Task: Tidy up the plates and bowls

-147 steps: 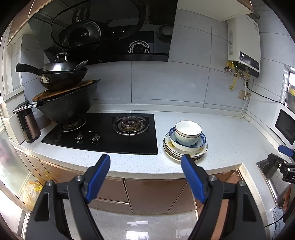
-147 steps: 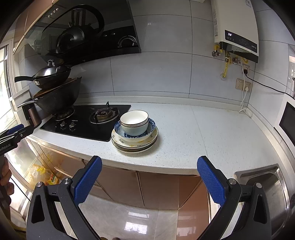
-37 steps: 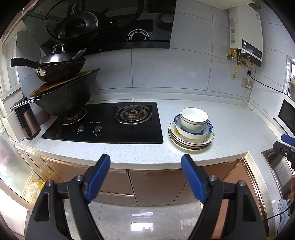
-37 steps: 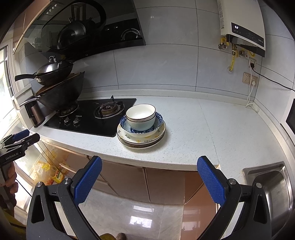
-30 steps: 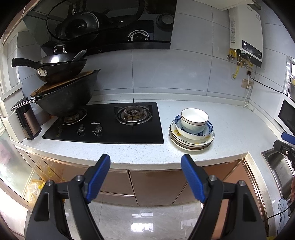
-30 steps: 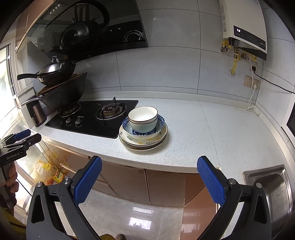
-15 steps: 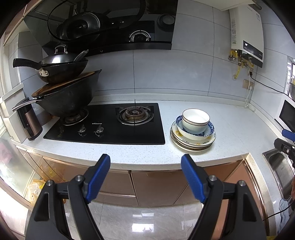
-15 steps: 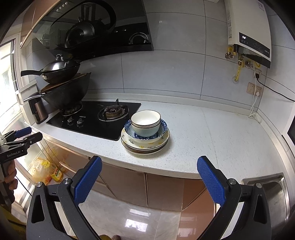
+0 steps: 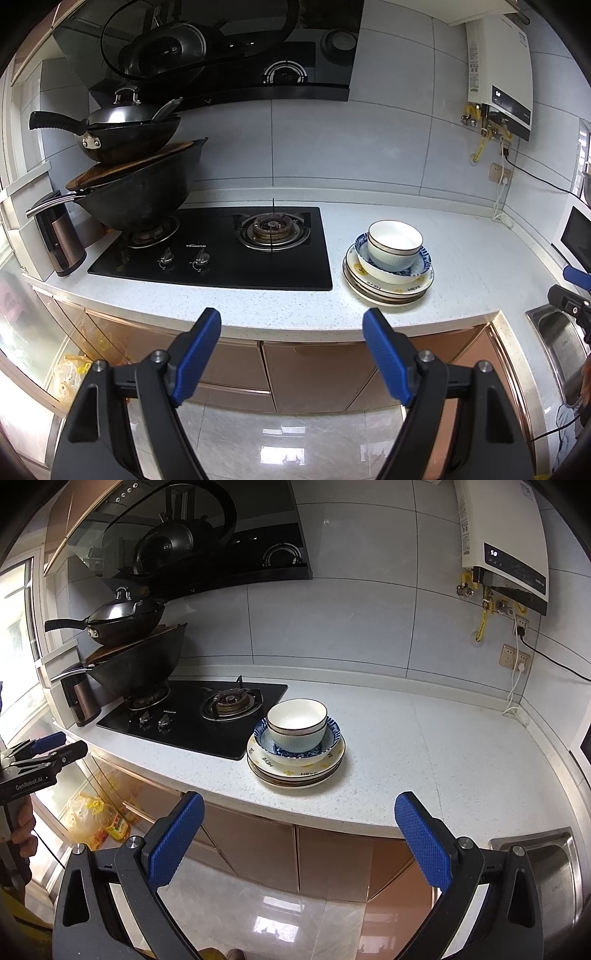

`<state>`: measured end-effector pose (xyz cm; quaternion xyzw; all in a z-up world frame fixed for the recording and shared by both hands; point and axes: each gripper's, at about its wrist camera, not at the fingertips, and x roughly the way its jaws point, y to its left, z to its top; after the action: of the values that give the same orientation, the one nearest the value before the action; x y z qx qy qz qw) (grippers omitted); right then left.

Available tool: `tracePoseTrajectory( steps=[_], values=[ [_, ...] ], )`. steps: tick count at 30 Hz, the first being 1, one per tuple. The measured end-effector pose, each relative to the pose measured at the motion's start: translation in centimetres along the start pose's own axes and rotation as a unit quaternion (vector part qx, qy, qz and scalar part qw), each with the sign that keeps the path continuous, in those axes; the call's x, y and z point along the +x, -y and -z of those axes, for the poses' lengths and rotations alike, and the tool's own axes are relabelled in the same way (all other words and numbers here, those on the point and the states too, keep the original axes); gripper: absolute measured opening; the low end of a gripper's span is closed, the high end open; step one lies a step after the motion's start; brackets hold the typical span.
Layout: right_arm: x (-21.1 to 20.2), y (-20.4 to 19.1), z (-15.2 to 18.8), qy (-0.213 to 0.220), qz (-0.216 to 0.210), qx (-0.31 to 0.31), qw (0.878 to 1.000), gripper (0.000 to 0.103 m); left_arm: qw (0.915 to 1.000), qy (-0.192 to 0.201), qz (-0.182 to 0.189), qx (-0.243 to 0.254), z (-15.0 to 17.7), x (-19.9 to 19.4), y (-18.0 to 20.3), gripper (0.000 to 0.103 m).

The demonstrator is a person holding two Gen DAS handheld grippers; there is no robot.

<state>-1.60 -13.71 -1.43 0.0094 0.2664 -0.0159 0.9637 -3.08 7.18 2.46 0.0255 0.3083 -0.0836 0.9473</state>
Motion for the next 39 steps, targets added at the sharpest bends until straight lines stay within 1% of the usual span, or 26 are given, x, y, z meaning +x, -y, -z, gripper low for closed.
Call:
tracePoseTrajectory(
  steps=[11, 28, 39],
  values=[
    [0.45, -0.38, 0.01, -0.01, -0.004, -0.008, 1.0, 0.102, 1.0, -0.002, 0.001, -0.006, 0.15, 0.13, -0.12, 0.079],
    [0.48, -0.49, -0.1, -0.011, -0.006, -0.013, 1.0, 0.102, 1.0, -0.002, 0.002, -0.007, 0.02, 0.32, -0.21, 0.079],
    [0.61, -0.75, -0.23, -0.013, -0.004, -0.017, 1.0, 0.102, 1.0, 0.007, 0.001, -0.001, -0.05, 0.03, -0.02, 0.079]
  ],
)
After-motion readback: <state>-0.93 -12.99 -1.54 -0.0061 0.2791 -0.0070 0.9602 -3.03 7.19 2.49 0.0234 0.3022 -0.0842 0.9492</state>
